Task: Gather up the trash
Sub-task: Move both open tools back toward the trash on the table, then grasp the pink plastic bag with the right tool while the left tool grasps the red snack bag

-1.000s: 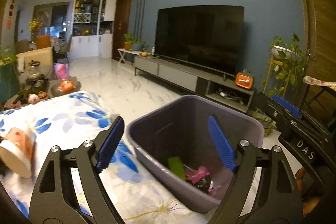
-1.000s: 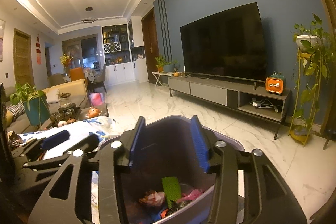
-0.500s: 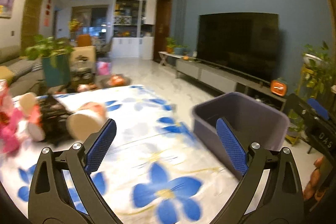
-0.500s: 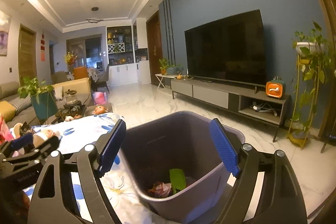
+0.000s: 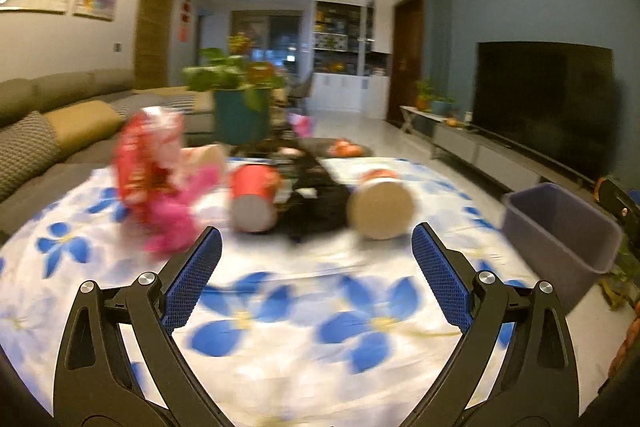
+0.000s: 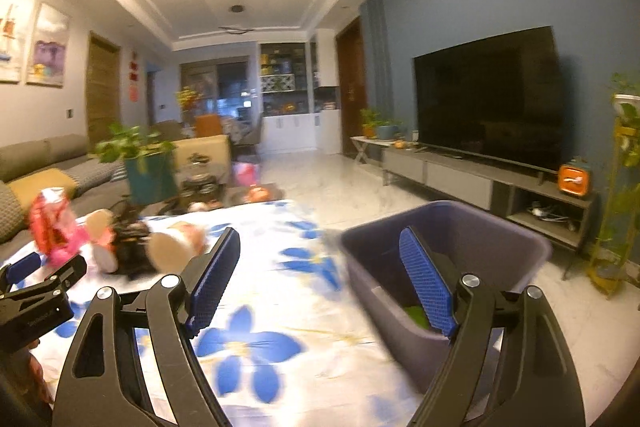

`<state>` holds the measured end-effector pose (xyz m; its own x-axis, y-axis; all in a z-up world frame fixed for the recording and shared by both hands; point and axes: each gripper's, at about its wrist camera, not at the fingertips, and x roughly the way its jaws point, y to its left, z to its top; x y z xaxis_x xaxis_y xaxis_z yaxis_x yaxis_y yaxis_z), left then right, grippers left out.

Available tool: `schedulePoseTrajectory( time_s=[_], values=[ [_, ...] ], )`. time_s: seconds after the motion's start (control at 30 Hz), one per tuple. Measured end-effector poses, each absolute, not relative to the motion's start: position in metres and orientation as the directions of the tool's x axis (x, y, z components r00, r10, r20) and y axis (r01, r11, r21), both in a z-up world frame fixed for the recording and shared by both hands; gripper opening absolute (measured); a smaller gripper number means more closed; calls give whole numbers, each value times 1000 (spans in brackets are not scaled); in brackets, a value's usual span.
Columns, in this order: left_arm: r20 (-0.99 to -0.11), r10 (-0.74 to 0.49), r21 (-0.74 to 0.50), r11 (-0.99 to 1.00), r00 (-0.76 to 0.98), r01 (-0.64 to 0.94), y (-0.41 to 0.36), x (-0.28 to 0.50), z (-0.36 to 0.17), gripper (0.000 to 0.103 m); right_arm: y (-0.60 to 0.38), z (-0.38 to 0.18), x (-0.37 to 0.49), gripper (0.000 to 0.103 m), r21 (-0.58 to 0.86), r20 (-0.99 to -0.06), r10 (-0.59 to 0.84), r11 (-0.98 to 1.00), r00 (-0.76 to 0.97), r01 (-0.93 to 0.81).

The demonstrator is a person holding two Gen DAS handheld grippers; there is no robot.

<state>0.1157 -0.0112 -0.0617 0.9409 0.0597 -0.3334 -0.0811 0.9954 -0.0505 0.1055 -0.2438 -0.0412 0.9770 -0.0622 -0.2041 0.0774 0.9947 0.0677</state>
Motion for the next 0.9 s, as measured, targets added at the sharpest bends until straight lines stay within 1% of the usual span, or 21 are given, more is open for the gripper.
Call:
schedulePoseTrajectory(
  time_s=[0.17, 0.4, 0.67, 0.8, 0.9],
  values=[
    [-336, 165, -62, 979, 927, -197, 38, 103, -61, 94, -200, -45, 115, 80, 65, -220, 41, 998, 975, -27],
    [-347, 242, -77, 956, 906, -285, 84, 90, -63, 94, -142, -50, 123, 80, 54, -246, 158, 987, 956, -149],
    [-338, 336, -93, 918, 879, -386, 140, 85, -62, 94, -68, -48, 143, 80, 56, -273, 328, 944, 904, -326],
    [-340, 387, -110, 889, 857, -445, 176, 84, -62, 94, -27, -49, 160, 80, 57, -304, 392, 917, 868, -394],
    [-338, 412, -119, 873, 846, -473, 198, 86, -59, 94, 5, -53, 177, 80, 51, -348, 421, 901, 838, -432]
  ],
)
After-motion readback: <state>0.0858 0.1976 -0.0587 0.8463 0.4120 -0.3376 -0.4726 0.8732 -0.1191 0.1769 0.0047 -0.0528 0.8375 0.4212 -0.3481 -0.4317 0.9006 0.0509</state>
